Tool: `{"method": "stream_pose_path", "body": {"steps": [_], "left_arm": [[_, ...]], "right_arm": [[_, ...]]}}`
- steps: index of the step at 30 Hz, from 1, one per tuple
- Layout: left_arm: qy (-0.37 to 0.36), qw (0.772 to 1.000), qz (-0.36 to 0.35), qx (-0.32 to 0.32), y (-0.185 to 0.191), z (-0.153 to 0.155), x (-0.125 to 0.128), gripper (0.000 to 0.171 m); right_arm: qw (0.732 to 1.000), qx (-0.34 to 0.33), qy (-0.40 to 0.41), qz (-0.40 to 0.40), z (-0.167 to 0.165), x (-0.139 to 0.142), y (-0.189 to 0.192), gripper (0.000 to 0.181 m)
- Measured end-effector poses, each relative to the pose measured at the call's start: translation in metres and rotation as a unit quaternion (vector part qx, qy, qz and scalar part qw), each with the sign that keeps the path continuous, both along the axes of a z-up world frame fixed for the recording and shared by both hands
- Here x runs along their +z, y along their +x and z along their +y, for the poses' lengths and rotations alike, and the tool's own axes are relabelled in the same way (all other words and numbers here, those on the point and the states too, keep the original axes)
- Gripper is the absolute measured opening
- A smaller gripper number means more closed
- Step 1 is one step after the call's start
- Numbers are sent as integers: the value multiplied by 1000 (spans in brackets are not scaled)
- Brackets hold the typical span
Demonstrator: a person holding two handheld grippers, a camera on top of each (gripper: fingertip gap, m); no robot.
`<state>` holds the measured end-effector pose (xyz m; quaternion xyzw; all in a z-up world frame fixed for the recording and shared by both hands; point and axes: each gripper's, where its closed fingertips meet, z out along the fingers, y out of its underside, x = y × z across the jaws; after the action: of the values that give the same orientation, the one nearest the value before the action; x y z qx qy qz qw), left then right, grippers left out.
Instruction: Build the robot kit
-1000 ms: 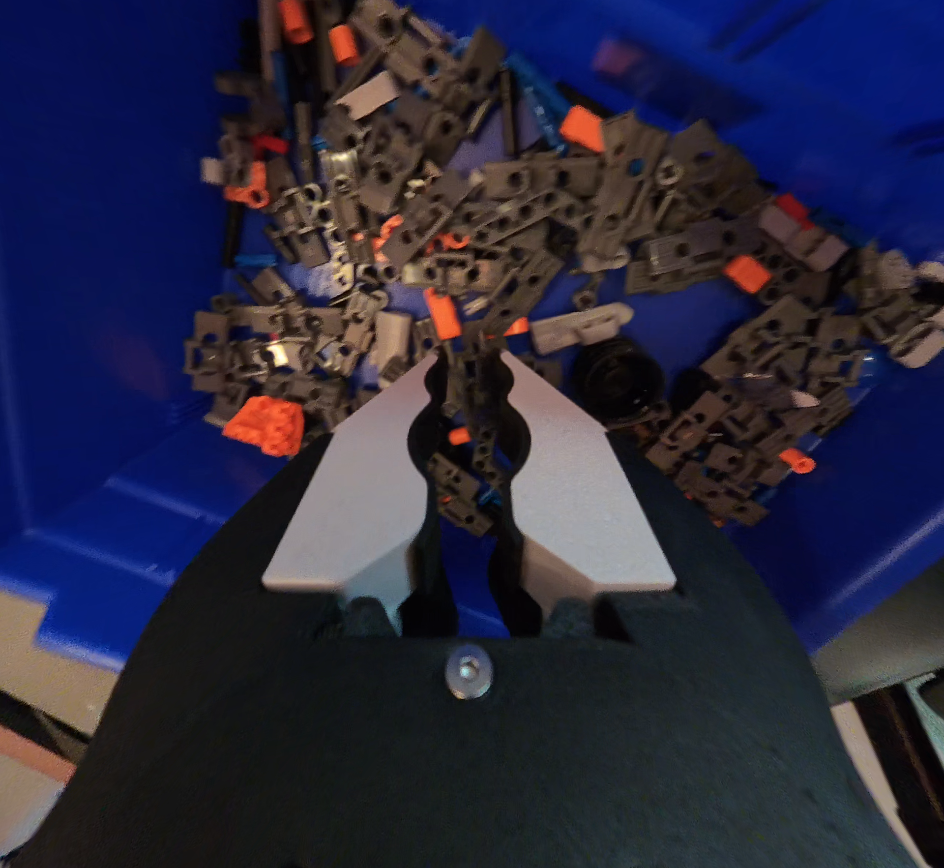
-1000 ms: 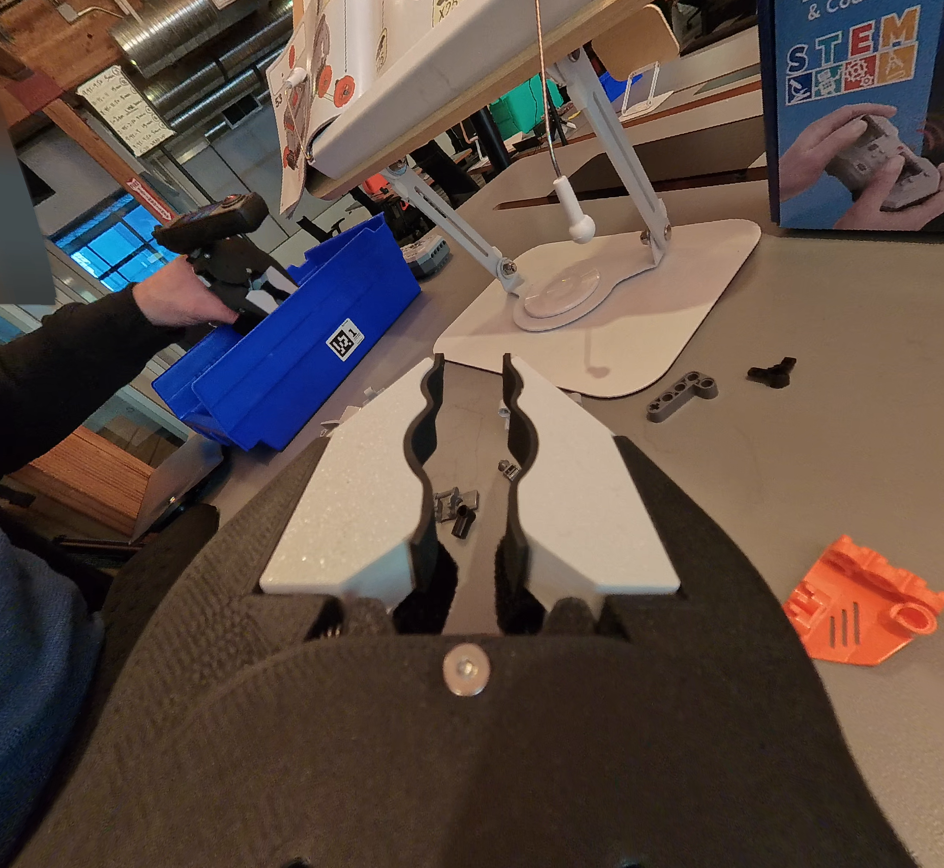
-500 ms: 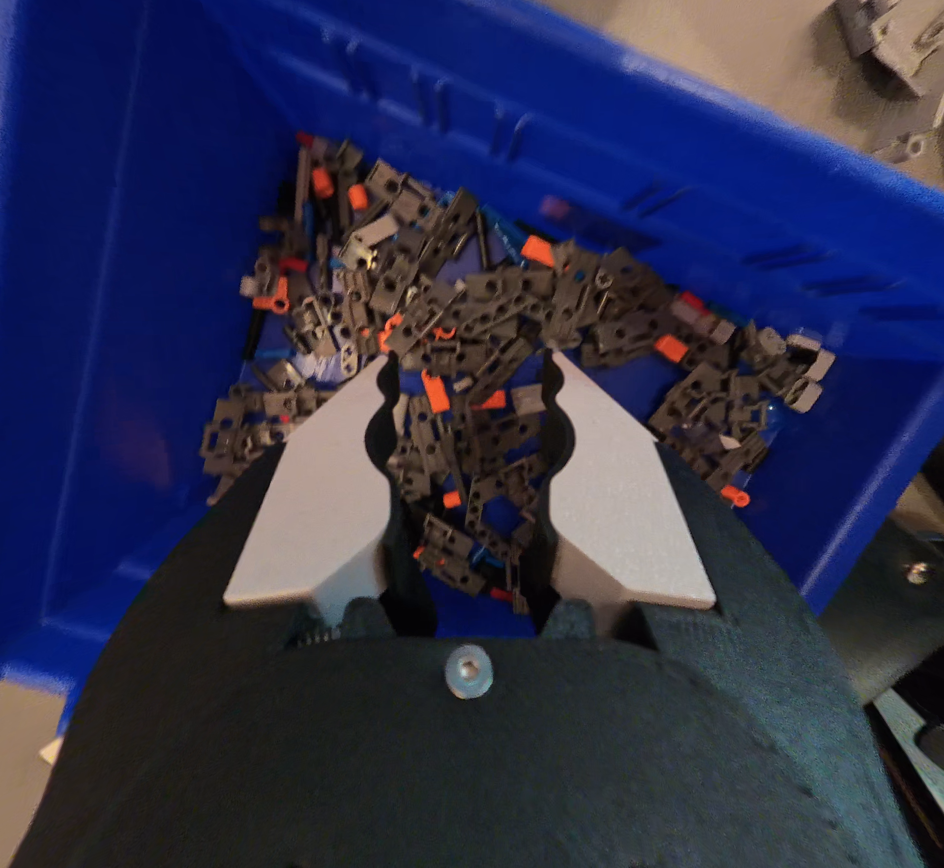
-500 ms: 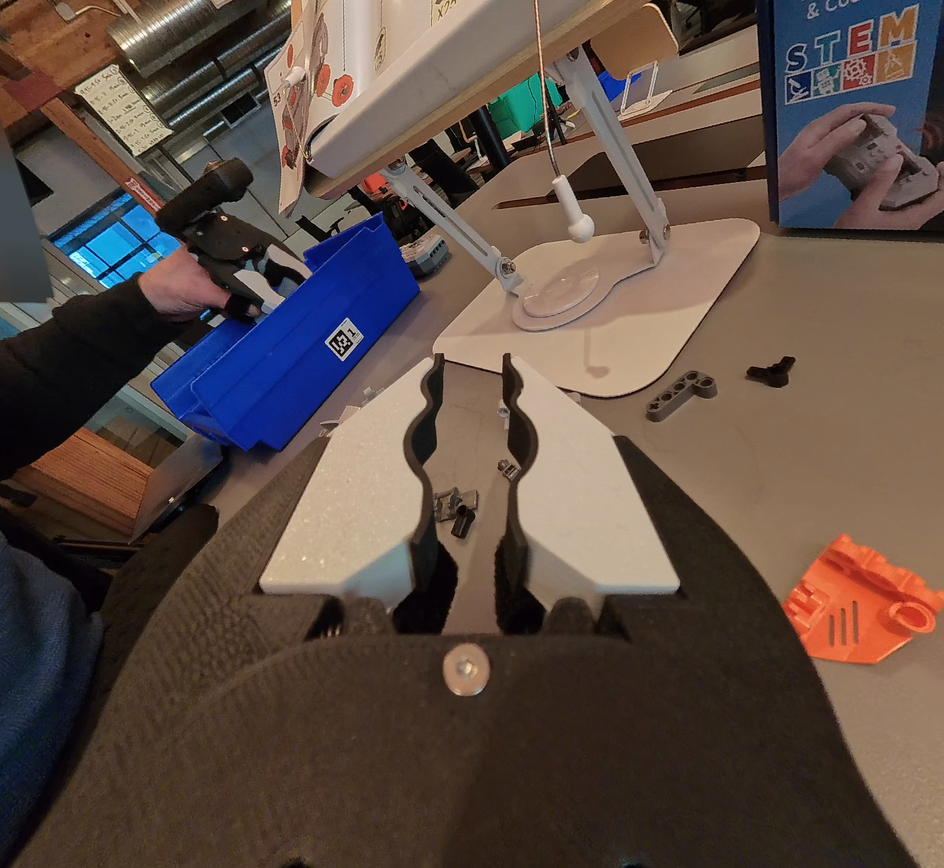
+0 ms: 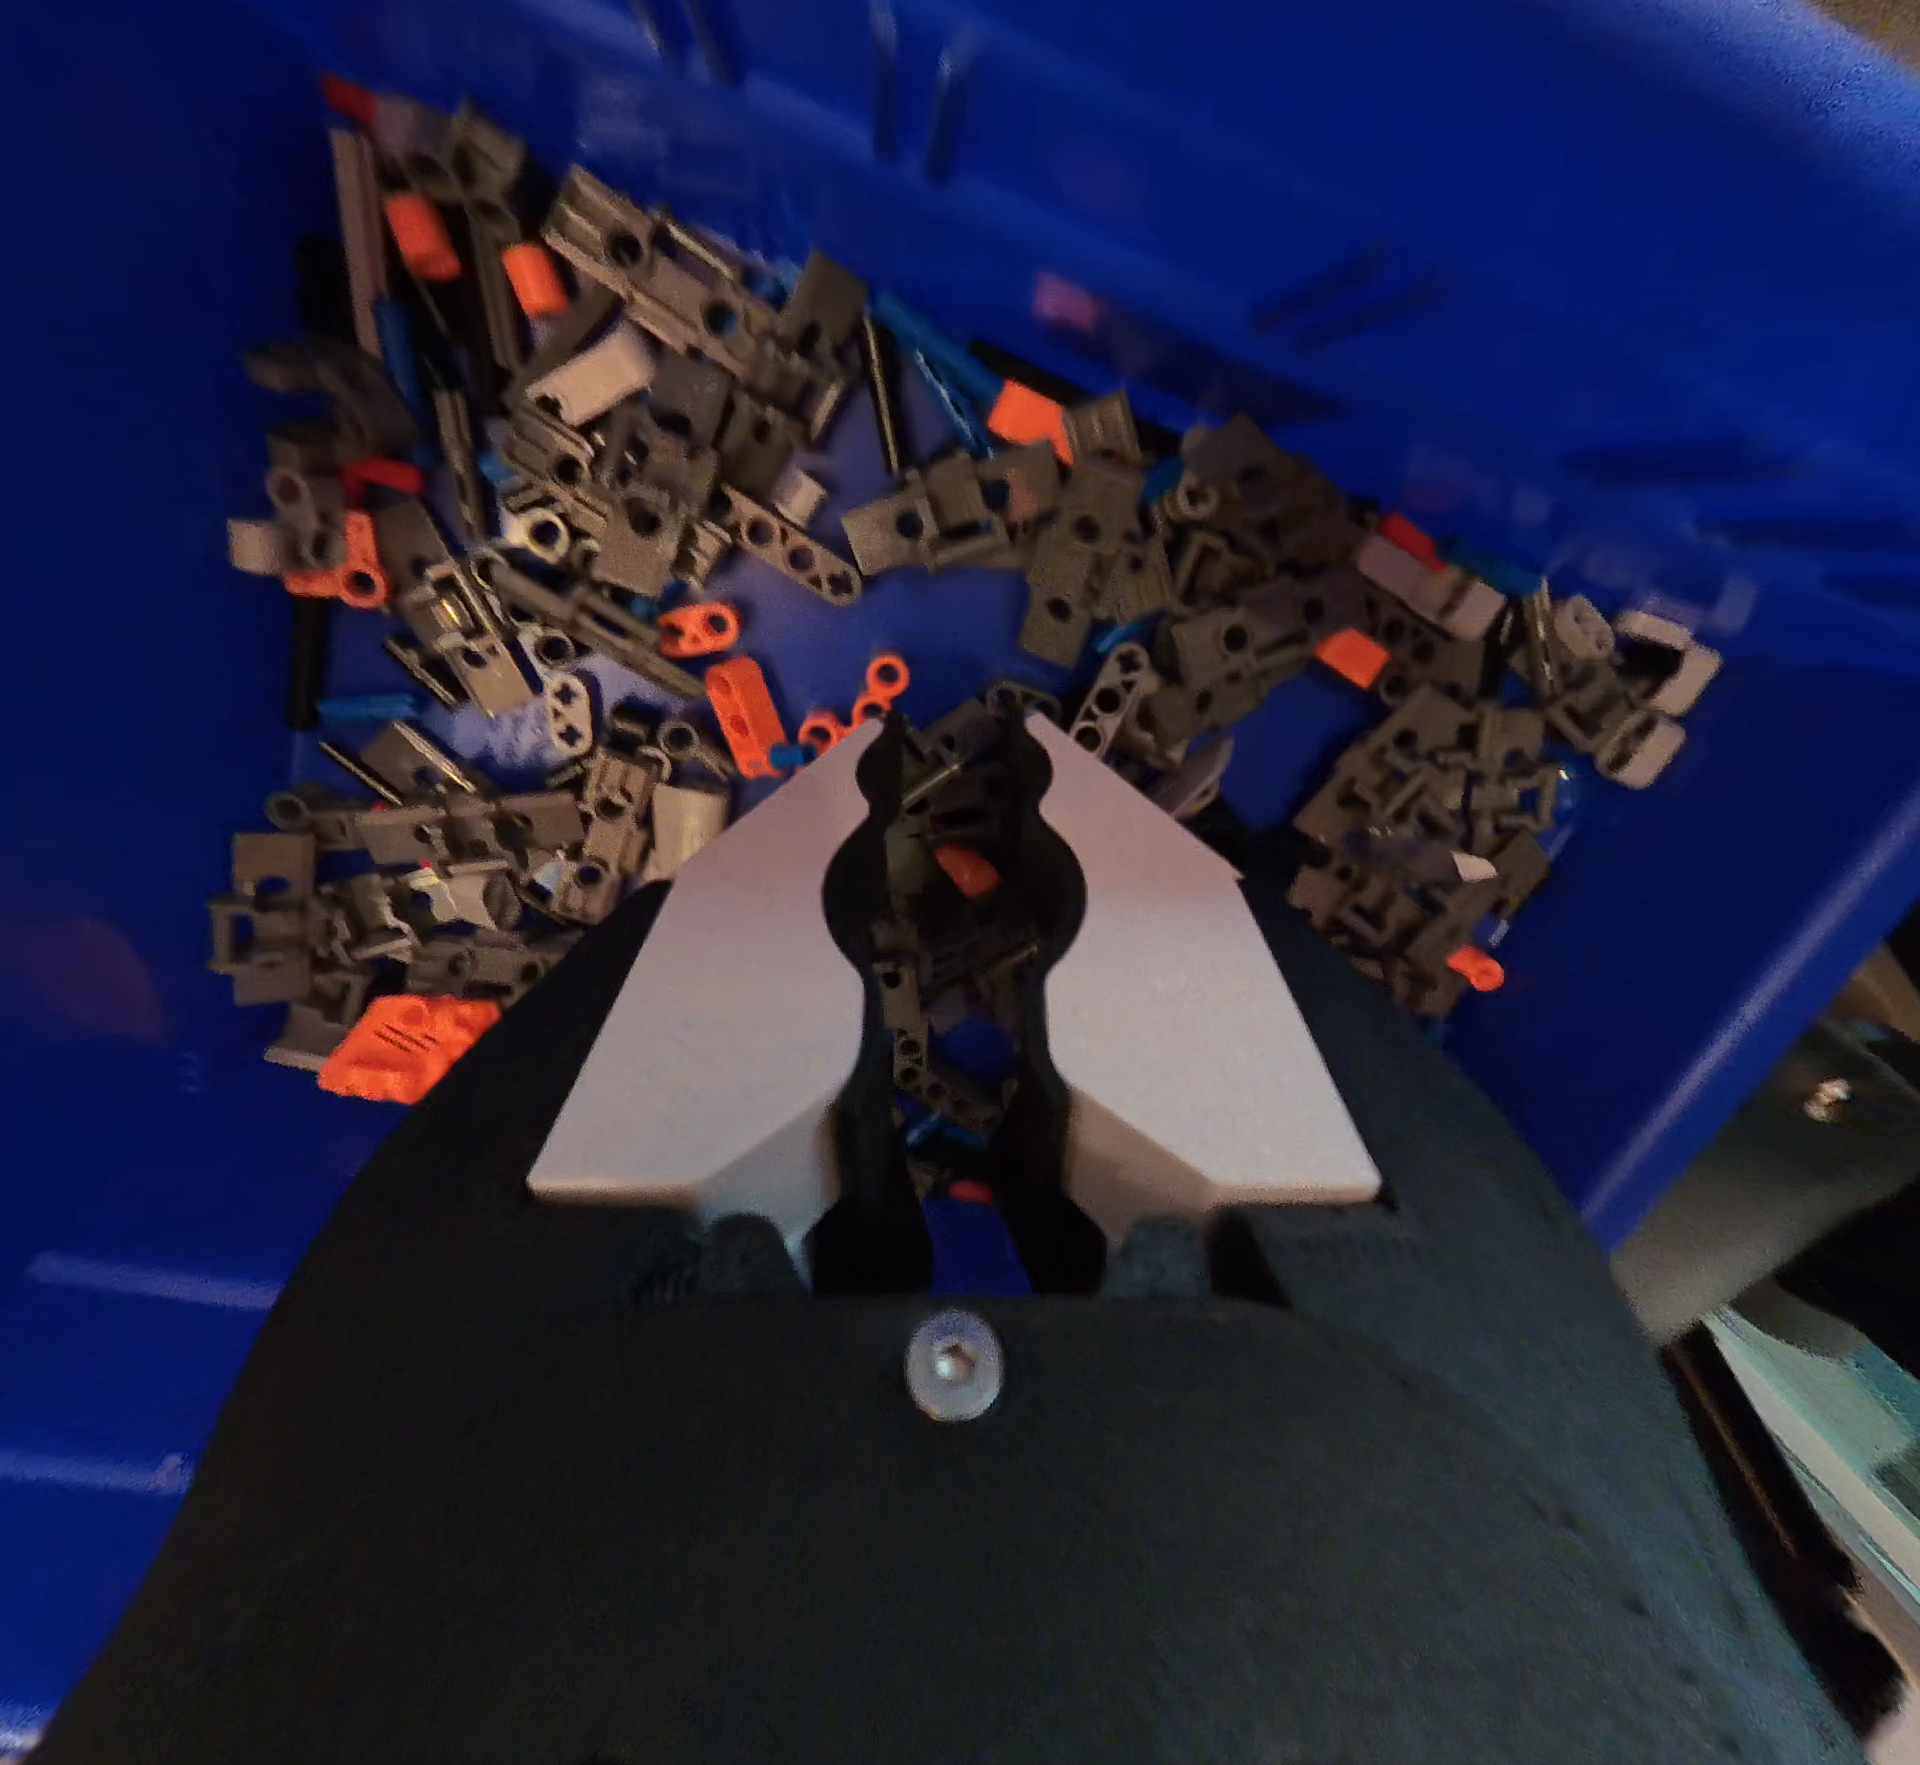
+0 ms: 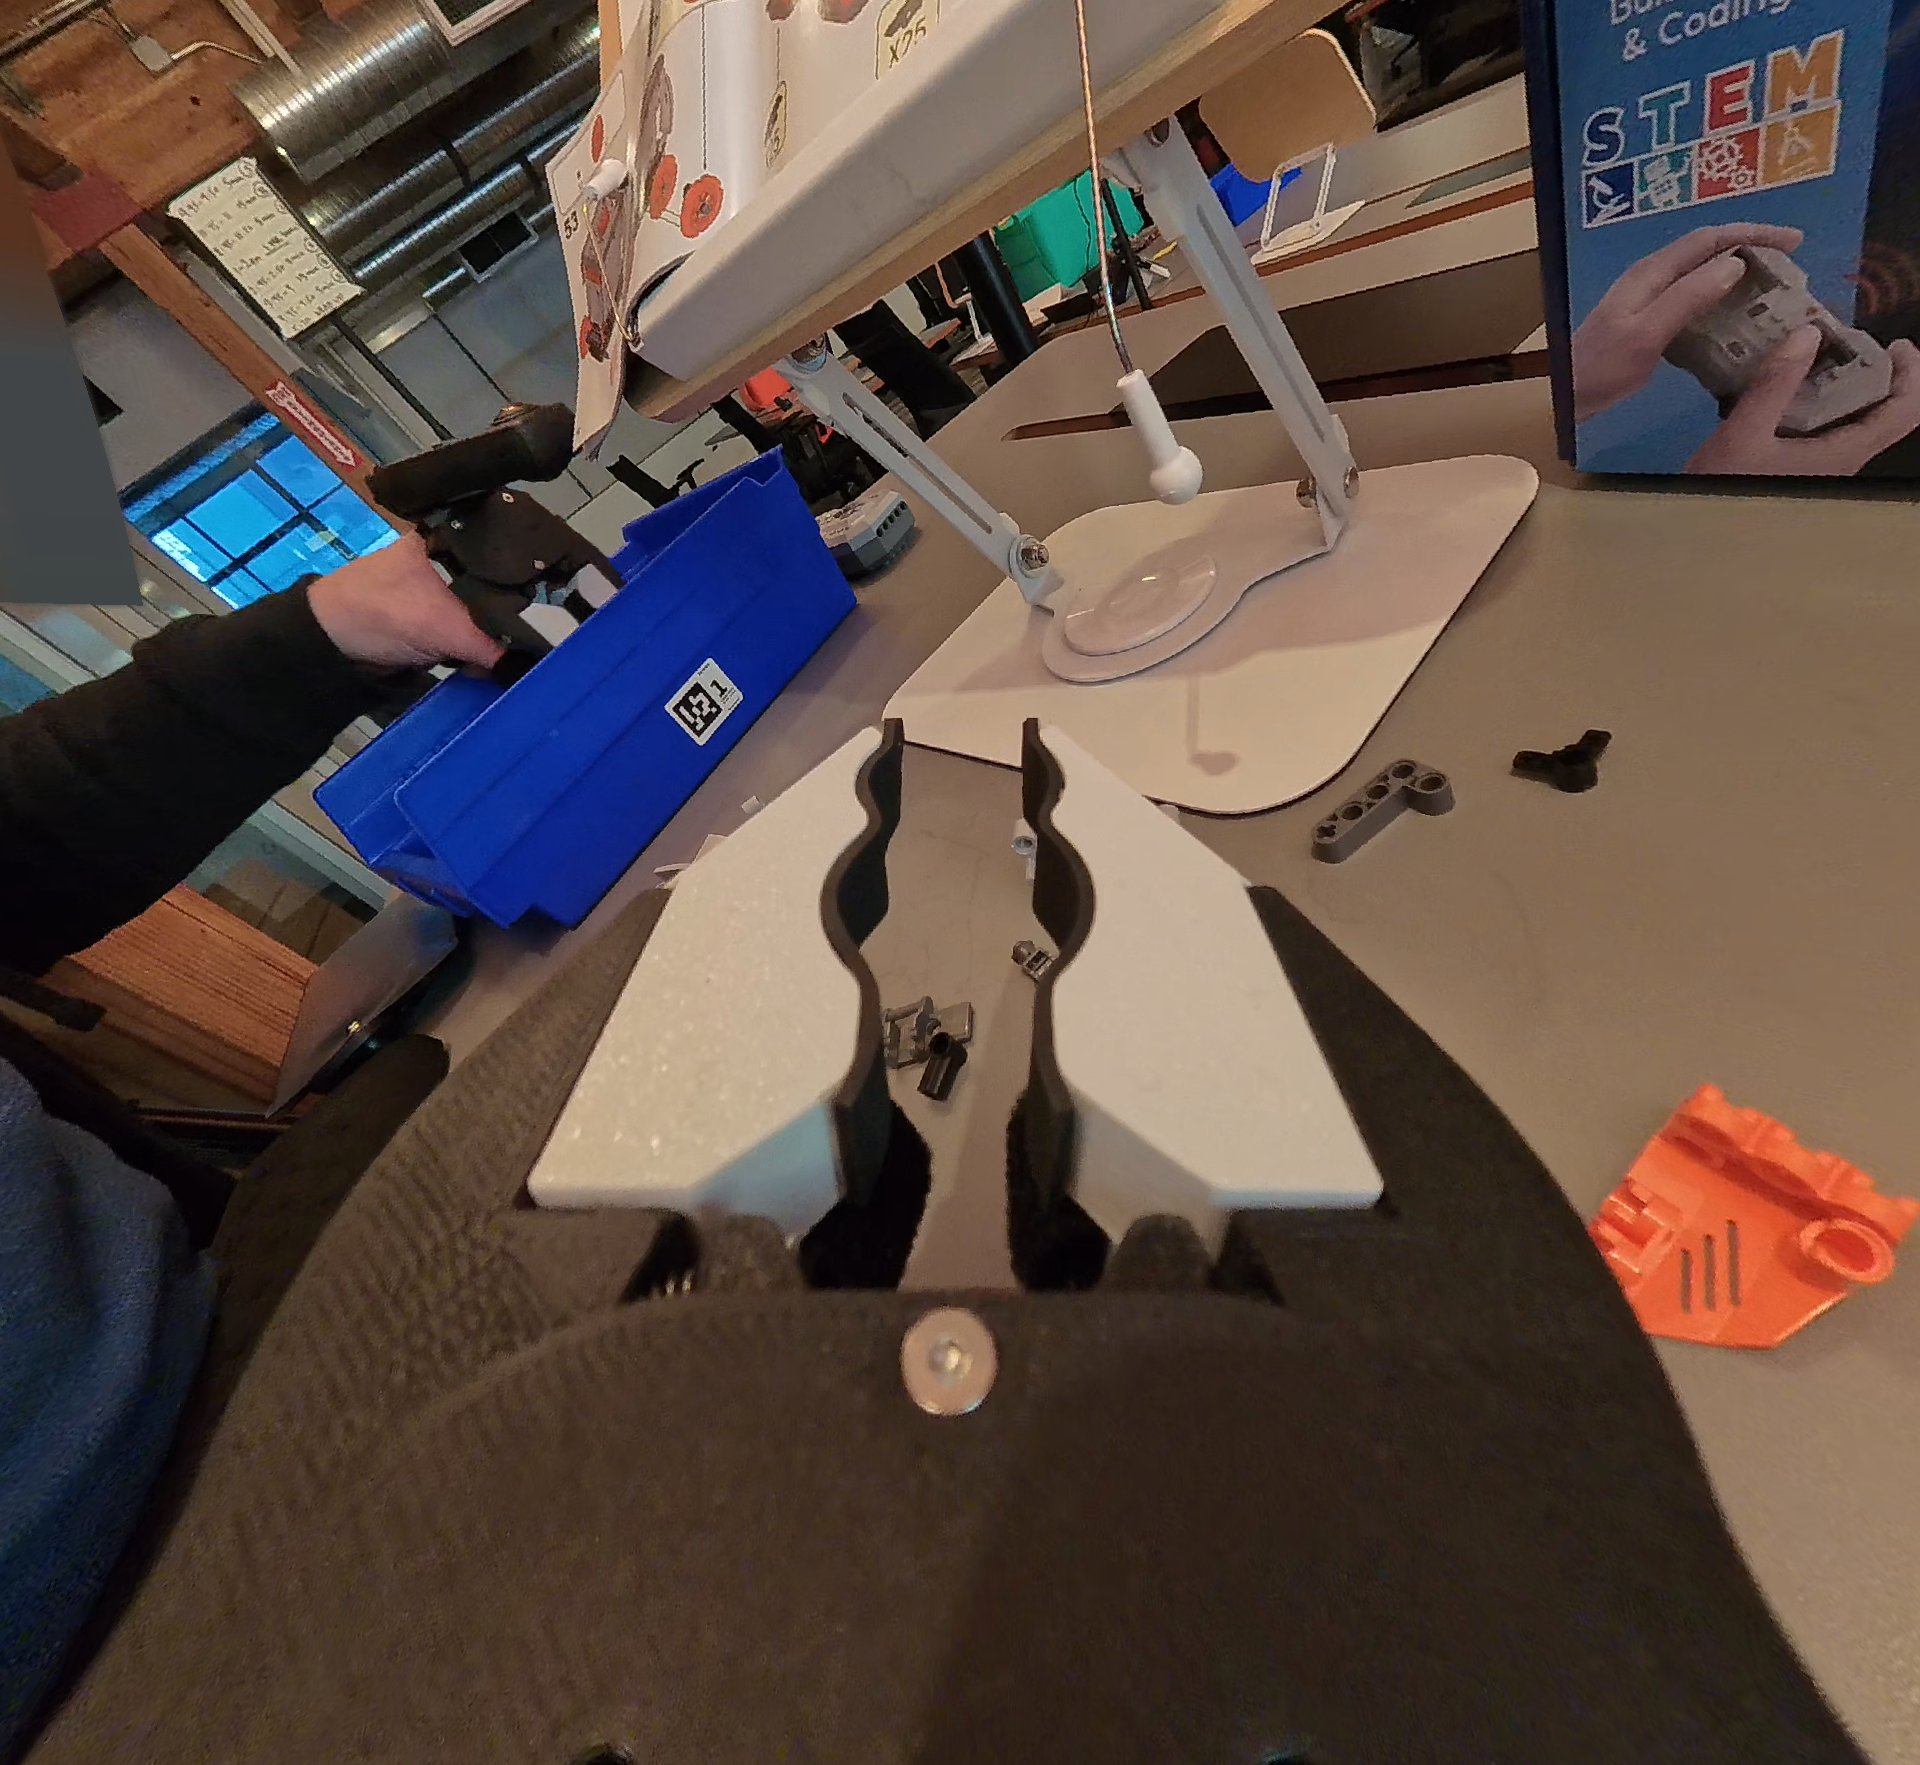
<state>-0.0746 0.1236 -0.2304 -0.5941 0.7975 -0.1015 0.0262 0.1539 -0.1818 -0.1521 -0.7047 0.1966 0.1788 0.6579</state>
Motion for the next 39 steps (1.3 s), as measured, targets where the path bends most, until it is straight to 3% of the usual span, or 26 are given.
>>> {"method": "stream_pose_path", "body": {"steps": [3,8,14,18,21,22,26,31,34,37,39], "left_arm": [[-3,999,40,-5,-20,1,3,19],[9,1000,-19,12,-5,18,23,31],[-22,995,-93,-23,37,0,25,35],[-10,996,-52,-78,33,-10,5,31],[-30,996,-42,-75,26,-13,3,3],[-23,996,-33,-80,21,-11,1,0],[-16,997,-19,-72,7,-5,-2,0],[-6,995,65,-77,-30,-3,-5,0],[-26,998,7,-65,-11,-10,5,11],[-10,996,-62,-65,19,-10,12,10],[10,996,-65,-67,27,-6,8,10]], "right_arm": [[1000,0,-1,0,0,0,0,20],[1000,0,0,0,0,0,0,20],[1000,-2,1,-1,0,0,0,20],[1000,-3,3,-1,-1,1,0,20],[1000,-3,4,-1,-1,1,0,21],[1000,-3,4,-1,-1,1,1,21],[1000,-2,4,0,-1,1,1,21],[1000,-2,4,0,-1,1,1,21],[1000,-2,4,0,-1,1,1,21],[1000,-2,3,0,-1,1,1,21],[1000,-2,3,-1,-1,1,1,21]]}}
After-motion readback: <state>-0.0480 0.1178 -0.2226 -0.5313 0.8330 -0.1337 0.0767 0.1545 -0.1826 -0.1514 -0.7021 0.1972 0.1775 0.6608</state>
